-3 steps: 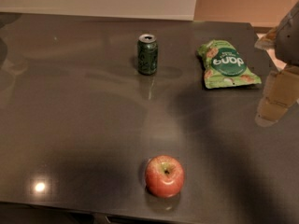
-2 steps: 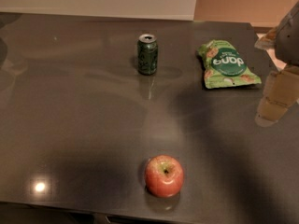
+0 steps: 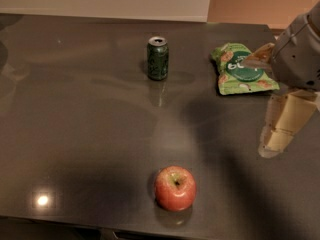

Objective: Move apple near green can

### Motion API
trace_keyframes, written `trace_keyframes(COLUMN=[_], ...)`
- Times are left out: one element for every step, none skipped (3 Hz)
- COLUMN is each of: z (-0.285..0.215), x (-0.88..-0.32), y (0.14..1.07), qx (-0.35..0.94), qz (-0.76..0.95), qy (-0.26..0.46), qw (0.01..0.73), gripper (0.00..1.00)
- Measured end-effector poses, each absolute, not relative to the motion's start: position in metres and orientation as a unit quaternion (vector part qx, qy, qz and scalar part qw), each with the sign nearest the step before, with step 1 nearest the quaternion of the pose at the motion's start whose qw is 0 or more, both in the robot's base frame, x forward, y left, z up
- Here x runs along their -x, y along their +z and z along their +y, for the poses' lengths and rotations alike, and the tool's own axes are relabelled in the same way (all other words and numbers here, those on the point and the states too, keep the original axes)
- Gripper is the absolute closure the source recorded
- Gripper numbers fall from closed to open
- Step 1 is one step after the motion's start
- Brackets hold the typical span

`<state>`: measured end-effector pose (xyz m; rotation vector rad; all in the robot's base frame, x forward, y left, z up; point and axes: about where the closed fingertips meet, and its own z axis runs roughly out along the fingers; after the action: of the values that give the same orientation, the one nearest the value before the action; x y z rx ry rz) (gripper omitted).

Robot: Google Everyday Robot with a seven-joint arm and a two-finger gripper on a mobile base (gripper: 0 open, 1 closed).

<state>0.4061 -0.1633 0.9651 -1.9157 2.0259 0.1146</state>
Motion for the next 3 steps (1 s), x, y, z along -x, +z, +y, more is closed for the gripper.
trace_keyframes(z=[-0.129,-0.1,-0.079], x=[-0.383,-0.36,-0.343], y=[0.952,0.934,0.913], qx=[0.713,0.741,0.754], qz=[0.673,0.639,0.619], qy=[0.082,0.114,0.13], qw=[0.178,0.176,0.175], gripper=[0.0,0.0,0.0])
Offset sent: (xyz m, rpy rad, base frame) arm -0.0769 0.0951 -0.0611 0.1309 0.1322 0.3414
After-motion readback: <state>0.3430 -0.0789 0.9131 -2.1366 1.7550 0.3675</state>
